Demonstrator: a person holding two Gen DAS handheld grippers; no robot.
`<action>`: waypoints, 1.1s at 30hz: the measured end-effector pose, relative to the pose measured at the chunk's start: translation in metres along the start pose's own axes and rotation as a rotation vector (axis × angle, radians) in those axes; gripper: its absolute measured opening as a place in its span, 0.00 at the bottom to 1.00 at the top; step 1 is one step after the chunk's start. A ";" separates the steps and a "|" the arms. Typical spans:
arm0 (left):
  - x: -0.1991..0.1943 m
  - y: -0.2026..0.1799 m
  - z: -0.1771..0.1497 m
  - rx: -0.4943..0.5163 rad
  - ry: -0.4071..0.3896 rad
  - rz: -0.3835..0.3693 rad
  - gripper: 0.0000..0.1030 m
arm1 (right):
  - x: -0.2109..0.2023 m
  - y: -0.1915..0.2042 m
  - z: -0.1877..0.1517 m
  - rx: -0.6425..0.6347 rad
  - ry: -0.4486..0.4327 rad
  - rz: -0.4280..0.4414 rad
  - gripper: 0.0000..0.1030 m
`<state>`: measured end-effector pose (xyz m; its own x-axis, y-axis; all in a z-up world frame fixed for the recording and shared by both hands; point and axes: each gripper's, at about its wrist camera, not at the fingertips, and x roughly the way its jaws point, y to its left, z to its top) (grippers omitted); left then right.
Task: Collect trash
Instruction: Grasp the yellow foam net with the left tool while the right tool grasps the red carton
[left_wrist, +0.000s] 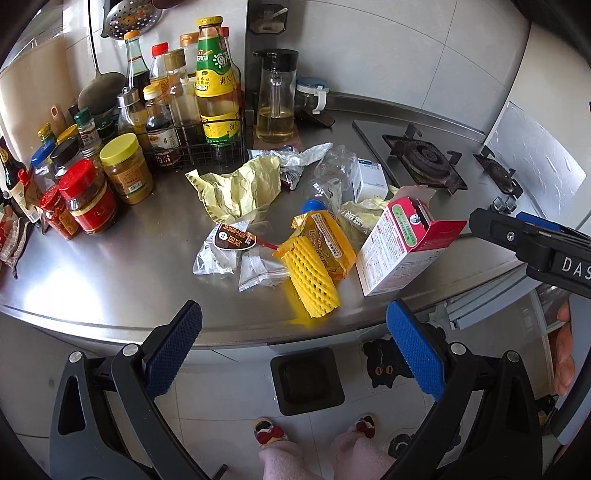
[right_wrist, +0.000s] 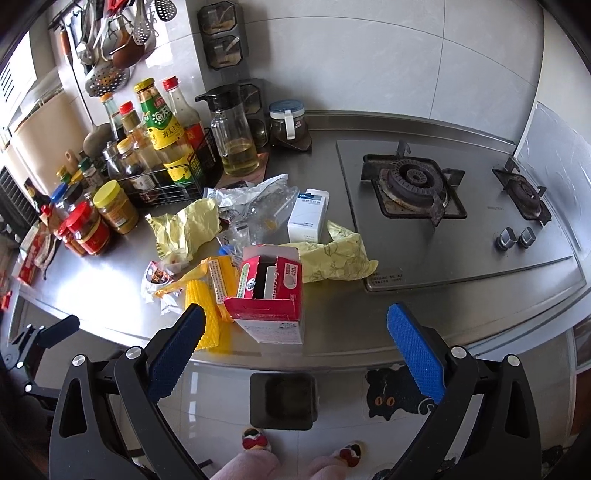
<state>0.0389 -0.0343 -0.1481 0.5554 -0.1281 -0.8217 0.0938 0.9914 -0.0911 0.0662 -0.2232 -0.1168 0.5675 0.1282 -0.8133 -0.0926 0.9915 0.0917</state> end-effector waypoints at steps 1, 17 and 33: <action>0.005 0.000 -0.003 0.003 0.006 -0.010 0.92 | 0.004 0.002 -0.001 -0.006 0.006 0.000 0.96; 0.085 -0.009 -0.021 -0.022 0.020 -0.103 0.70 | 0.063 0.007 -0.003 -0.013 0.010 -0.019 0.89; 0.123 -0.011 -0.016 -0.044 0.084 -0.087 0.10 | 0.087 0.010 -0.009 -0.047 0.053 -0.044 0.56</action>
<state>0.0931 -0.0603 -0.2574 0.4755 -0.2130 -0.8535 0.1010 0.9770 -0.1876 0.1072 -0.2028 -0.1924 0.5281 0.0815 -0.8452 -0.1074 0.9938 0.0287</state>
